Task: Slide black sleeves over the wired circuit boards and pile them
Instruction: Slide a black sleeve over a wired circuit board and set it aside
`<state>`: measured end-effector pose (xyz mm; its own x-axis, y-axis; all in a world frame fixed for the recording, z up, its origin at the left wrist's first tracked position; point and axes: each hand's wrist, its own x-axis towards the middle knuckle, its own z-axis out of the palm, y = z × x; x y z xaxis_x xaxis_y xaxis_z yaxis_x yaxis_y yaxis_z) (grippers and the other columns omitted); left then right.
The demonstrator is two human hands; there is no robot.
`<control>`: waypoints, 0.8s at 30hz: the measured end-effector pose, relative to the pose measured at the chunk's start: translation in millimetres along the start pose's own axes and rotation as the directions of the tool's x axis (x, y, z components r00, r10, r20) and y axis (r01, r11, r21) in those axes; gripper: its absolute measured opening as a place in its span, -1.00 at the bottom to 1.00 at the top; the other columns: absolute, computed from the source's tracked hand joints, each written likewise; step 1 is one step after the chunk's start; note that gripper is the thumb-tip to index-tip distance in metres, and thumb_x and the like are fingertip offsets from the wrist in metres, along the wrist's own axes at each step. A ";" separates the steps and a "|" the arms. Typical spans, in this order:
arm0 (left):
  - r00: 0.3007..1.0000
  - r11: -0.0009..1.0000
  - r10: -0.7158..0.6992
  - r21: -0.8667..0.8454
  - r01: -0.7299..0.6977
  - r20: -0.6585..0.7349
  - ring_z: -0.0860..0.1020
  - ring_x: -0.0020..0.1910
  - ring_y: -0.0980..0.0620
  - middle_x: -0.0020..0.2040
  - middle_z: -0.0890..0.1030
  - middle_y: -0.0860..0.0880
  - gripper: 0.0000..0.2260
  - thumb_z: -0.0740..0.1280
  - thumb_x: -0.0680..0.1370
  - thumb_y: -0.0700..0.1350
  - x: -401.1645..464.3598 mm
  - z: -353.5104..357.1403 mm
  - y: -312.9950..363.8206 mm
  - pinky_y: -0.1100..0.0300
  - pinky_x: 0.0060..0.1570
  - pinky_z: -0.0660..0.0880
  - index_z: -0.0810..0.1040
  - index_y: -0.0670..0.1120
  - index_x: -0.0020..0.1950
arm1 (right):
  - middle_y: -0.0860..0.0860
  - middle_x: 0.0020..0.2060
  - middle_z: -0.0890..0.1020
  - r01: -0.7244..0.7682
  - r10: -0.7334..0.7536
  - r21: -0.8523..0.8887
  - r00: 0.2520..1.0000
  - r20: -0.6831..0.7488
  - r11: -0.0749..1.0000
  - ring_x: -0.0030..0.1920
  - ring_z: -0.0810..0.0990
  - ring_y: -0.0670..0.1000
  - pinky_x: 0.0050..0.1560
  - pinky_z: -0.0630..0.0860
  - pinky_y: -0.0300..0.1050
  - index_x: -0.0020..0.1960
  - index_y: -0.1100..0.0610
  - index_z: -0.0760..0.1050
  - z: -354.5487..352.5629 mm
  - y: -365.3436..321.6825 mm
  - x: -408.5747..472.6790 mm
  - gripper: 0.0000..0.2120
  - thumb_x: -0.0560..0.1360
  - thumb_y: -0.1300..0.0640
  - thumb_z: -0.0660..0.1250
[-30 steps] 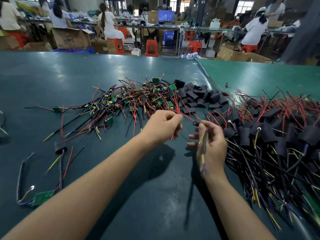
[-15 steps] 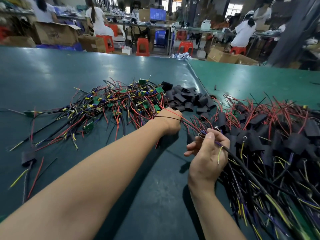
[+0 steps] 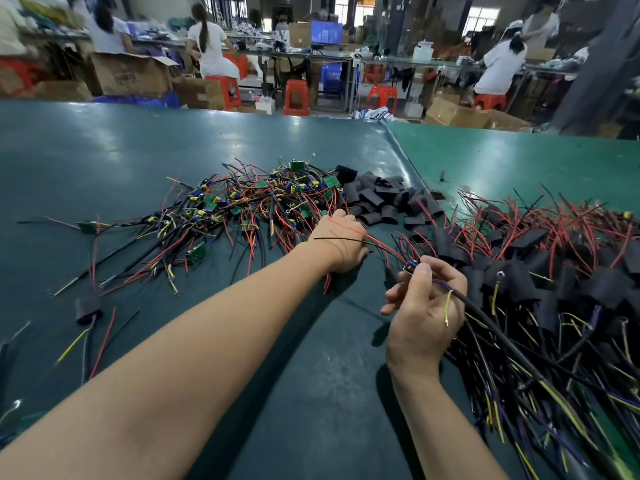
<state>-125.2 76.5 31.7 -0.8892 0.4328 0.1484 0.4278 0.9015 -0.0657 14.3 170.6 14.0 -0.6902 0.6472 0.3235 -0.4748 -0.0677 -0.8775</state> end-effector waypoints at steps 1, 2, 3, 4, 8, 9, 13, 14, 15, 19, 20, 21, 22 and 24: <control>1.000 1.000 0.000 0.022 0.000 0.019 0.37 0.30 -0.12 0.22 0.55 -0.08 -0.67 0.20 0.62 0.11 -1.7 0.2 -0.6 -0.04 0.27 0.34 0.58 -0.05 0.21 | -0.06 -0.43 0.55 0.010 -0.010 -0.006 1.000 0.006 1.000 -0.49 0.50 -0.07 -0.56 0.43 -0.22 -0.03 -0.02 0.41 0.2 -0.9 -0.3 -0.96 0.54 0.06 0.26; 0.999 0.999 0.002 0.044 -0.004 0.037 0.36 0.32 -0.10 0.22 0.55 -0.06 -0.69 0.18 0.62 0.10 -3.5 -0.3 -1.4 -0.04 0.27 0.29 0.58 -0.04 0.20 | -0.06 -0.42 0.55 0.017 -0.017 -0.009 1.000 0.010 1.000 -0.48 0.50 -0.07 -0.56 0.43 -0.21 -0.03 -0.02 0.40 0.6 -1.5 -0.4 -0.93 0.53 0.05 0.30; 0.999 0.998 0.005 0.067 -0.008 0.050 0.36 0.30 -0.09 0.20 0.56 -0.06 -0.70 0.17 0.62 0.08 -6.1 -1.5 -1.4 -0.04 0.26 0.26 0.57 -0.04 0.18 | -0.05 -0.40 0.54 0.020 -0.020 -0.012 1.000 0.014 1.000 -0.48 0.50 -0.07 -0.56 0.43 -0.21 -0.03 -0.02 0.40 0.4 -1.8 -0.9 -0.90 0.53 0.05 0.33; 0.999 0.996 0.012 0.090 -0.016 0.048 0.37 0.27 -0.09 0.17 0.56 -0.07 -0.72 0.18 0.61 0.08 -9.1 -3.4 -0.9 -0.03 0.23 0.27 0.54 -0.05 0.17 | -0.04 -0.38 0.54 0.024 -0.023 -0.018 1.000 0.018 1.000 -0.48 0.50 -0.07 -0.55 0.44 -0.21 -0.03 -0.02 0.40 0.2 -2.2 -1.4 -0.88 0.53 0.05 0.35; 0.996 0.996 0.066 0.064 -0.063 -0.062 0.43 0.17 -0.14 0.09 0.56 -0.12 -0.61 0.32 0.48 0.12 -32.8 -12.7 0.7 0.04 0.14 0.32 0.43 -0.07 0.20 | 0.05 -0.35 0.54 0.033 -0.032 -0.022 0.999 0.020 0.999 -0.48 0.51 -0.06 -0.54 0.44 -0.21 -0.06 -0.02 0.40 0.0 -3.9 -3.9 -0.88 0.52 0.03 0.35; 0.992 0.997 0.065 0.048 -0.060 -0.105 0.45 0.15 -0.14 0.07 0.57 -0.12 -0.61 0.33 0.46 0.12 -41.8 -14.0 -0.1 0.05 0.12 0.33 0.43 -0.07 0.19 | 0.08 -0.33 0.54 0.033 -0.033 -0.012 0.999 0.017 0.999 -0.47 0.51 -0.07 -0.54 0.44 -0.21 -0.05 -0.01 0.40 0.3 -4.8 -4.5 -0.89 0.52 0.03 0.34; 0.956 0.987 -0.016 -0.156 -0.032 -0.294 0.54 0.07 -0.15 0.01 0.65 -0.09 -0.66 0.34 0.46 0.02 -82.2 -13.4 -5.3 0.05 0.10 0.40 0.54 -0.05 0.20 | 0.07 -0.31 0.53 0.046 -0.047 0.011 0.999 0.023 0.999 -0.45 0.53 -0.10 -0.51 0.49 -0.24 0.04 0.00 0.41 0.3 -6.0 -4.3 -0.87 0.53 0.16 0.31; 0.925 0.953 -0.084 -0.302 -0.034 -0.370 0.56 0.03 -0.15 -0.02 0.66 -0.09 -0.68 0.38 0.44 -0.03 -94.6 -12.4 -7.5 0.05 0.10 0.44 0.58 -0.06 0.18 | 0.03 -0.31 0.54 0.050 -0.050 0.013 0.999 0.019 0.999 -0.44 0.54 -0.11 -0.49 0.50 -0.25 0.07 0.03 0.42 0.2 -5.8 -3.5 -0.85 0.55 0.22 0.30; 0.883 0.891 -0.172 -0.451 -0.050 -0.437 0.59 -0.01 -0.11 -0.05 0.68 -0.07 -0.71 0.43 0.42 -0.10 -107.9 -12.0 -10.7 0.07 0.09 0.48 0.62 -0.08 0.13 | 0.01 -0.32 0.55 0.049 -0.049 0.015 0.999 0.014 0.999 -0.43 0.56 -0.12 -0.46 0.52 -0.26 0.09 0.06 0.43 -0.2 -5.0 -2.6 -0.83 0.56 0.26 0.30; 0.749 0.672 -0.405 -0.726 -0.144 -0.524 0.63 -0.04 0.17 -0.04 0.67 0.11 -0.72 0.50 0.39 -0.26 -158.1 -8.2 -35.7 0.23 0.09 0.54 0.62 -0.07 0.06 | -0.05 -0.32 0.61 0.000 -0.002 0.068 1.000 0.021 0.998 -0.36 0.63 -0.07 -0.34 0.55 -0.25 0.08 0.06 0.50 1.5 -0.9 -0.5 -0.82 0.54 0.29 0.31; 0.732 0.640 -0.443 -0.755 -0.147 -0.518 0.63 -0.03 0.19 -0.03 0.66 0.12 -0.70 0.49 0.39 -0.25 -167.9 -7.3 -42.5 0.26 0.09 0.54 0.61 -0.06 0.08 | -0.05 -0.32 0.61 -0.016 0.014 0.078 1.000 0.028 0.997 -0.37 0.63 -0.07 -0.34 0.55 -0.25 0.07 0.06 0.51 2.6 0.6 -0.2 -0.80 0.53 0.31 0.31; 0.719 0.620 -0.467 -0.771 -0.149 -0.515 0.64 -0.03 0.16 -0.02 0.66 0.11 -0.70 0.49 0.39 -0.23 -175.7 -6.6 -48.7 0.26 0.09 0.55 0.60 -0.05 0.09 | -0.02 -0.32 0.61 -0.038 0.035 0.086 0.999 0.034 0.996 -0.38 0.63 -0.07 -0.34 0.54 -0.27 0.07 0.07 0.52 3.6 1.5 0.1 -0.79 0.52 0.32 0.31; 0.710 0.619 -0.478 -0.772 -0.147 -0.518 0.65 -0.03 0.12 -0.02 0.67 0.09 -0.71 0.48 0.39 -0.21 -180.6 -6.0 -53.0 0.24 0.07 0.56 0.60 -0.06 0.10 | 0.01 -0.33 0.60 -0.070 0.066 0.101 0.997 0.039 0.992 -0.39 0.63 -0.08 -0.34 0.54 -0.28 0.07 0.08 0.52 4.5 2.0 0.7 -0.79 0.52 0.34 0.32; 0.706 0.637 -0.480 -0.760 -0.128 -0.521 0.66 -0.07 0.08 -0.03 0.68 0.04 -0.72 0.48 0.39 -0.22 -183.6 -2.5 -54.5 0.17 0.04 0.58 0.62 -0.09 0.09 | -0.03 -0.36 0.61 -0.160 0.153 0.155 0.987 0.054 0.975 -0.40 0.62 -0.09 -0.34 0.52 -0.29 0.05 0.10 0.53 5.0 2.0 2.1 -0.77 0.53 0.39 0.31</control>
<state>15.2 -52.1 10.5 -0.7486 -0.1293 0.6502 0.5094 0.5155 0.6890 9.2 168.0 14.8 -0.7830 0.5877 0.2039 -0.4374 -0.2870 -0.8523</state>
